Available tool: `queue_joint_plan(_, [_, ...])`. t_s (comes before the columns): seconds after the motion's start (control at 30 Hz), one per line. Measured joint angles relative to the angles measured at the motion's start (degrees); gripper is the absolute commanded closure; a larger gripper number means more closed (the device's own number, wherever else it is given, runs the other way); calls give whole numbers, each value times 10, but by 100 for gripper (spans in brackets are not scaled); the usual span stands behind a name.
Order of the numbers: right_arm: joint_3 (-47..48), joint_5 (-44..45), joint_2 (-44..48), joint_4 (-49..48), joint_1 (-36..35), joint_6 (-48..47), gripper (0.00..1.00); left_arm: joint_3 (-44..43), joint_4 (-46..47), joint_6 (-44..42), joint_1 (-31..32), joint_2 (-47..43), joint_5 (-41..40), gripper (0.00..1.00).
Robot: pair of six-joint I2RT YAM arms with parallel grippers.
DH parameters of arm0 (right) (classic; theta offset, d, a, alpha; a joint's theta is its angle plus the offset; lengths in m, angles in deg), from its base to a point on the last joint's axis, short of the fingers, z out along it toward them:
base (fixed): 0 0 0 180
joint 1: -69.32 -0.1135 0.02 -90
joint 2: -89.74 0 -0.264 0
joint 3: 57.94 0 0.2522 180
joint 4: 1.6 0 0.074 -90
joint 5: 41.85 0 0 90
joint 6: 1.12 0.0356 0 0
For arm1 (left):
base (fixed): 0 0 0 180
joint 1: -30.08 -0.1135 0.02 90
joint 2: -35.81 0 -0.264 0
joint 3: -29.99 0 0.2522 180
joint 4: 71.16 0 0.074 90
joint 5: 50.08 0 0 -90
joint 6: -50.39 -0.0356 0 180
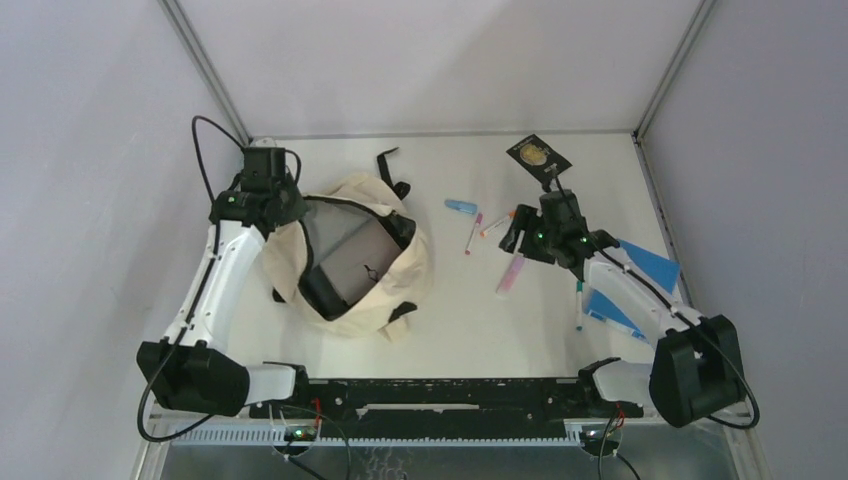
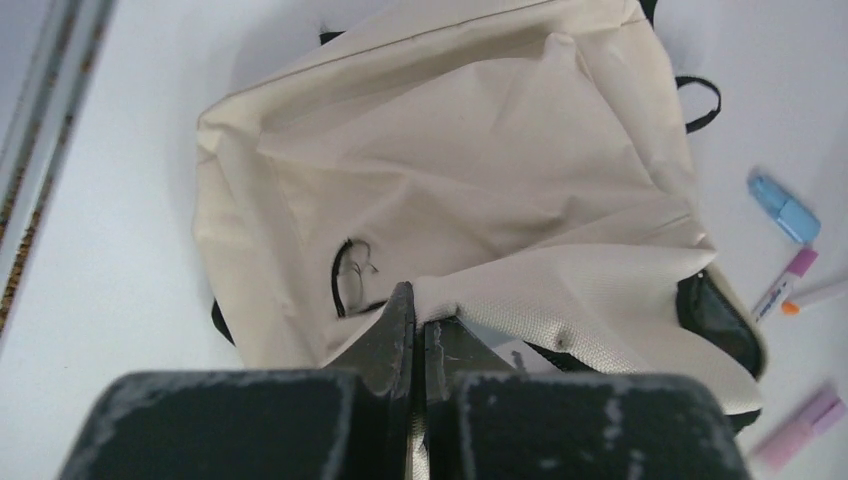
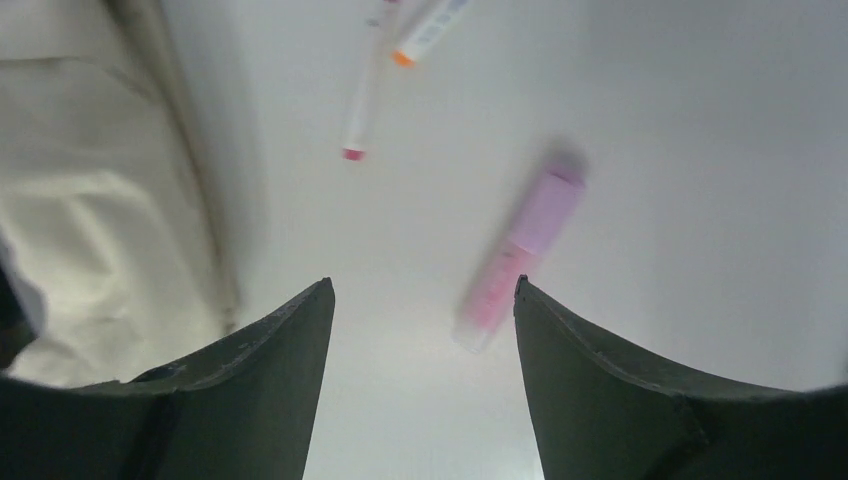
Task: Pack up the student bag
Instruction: Pick up the files from the center of the board.
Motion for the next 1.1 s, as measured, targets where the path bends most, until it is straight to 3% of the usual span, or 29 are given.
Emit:
queue_joint_plan(0.17, [-38, 53, 71, 41, 63, 21, 25, -26, -4, 2, -2, 3, -34, 100])
queue_joint_plan(0.2, [-38, 71, 92, 52, 82, 23, 25, -27, -3, 2, -3, 6, -35, 95])
queue_joint_plan(0.27, [-39, 104, 128, 68, 114, 24, 25, -27, 0, 2, -5, 15, -25, 78])
queue_joint_plan(0.37, [-40, 156, 183, 96, 181, 31, 24, -33, 6, 3, -6, 43, 16, 41])
queue_joint_plan(0.47, [-42, 217, 219, 125, 257, 55, 20, -34, 13, 1, 0, 55, 41, 28])
queue_joint_plan(0.63, [-85, 287, 247, 145, 359, 89, 20, -44, 19, -10, 59, 30, 19, 24])
queue_joint_plan(0.83, [-124, 301, 208, 135, 476, 107, 16, -73, 43, -19, 222, 12, 38, 24])
queue_joint_plan(1.1, [-212, 286, 143, 86, 525, 123, 14, -71, 78, -5, 292, 45, 117, 25])
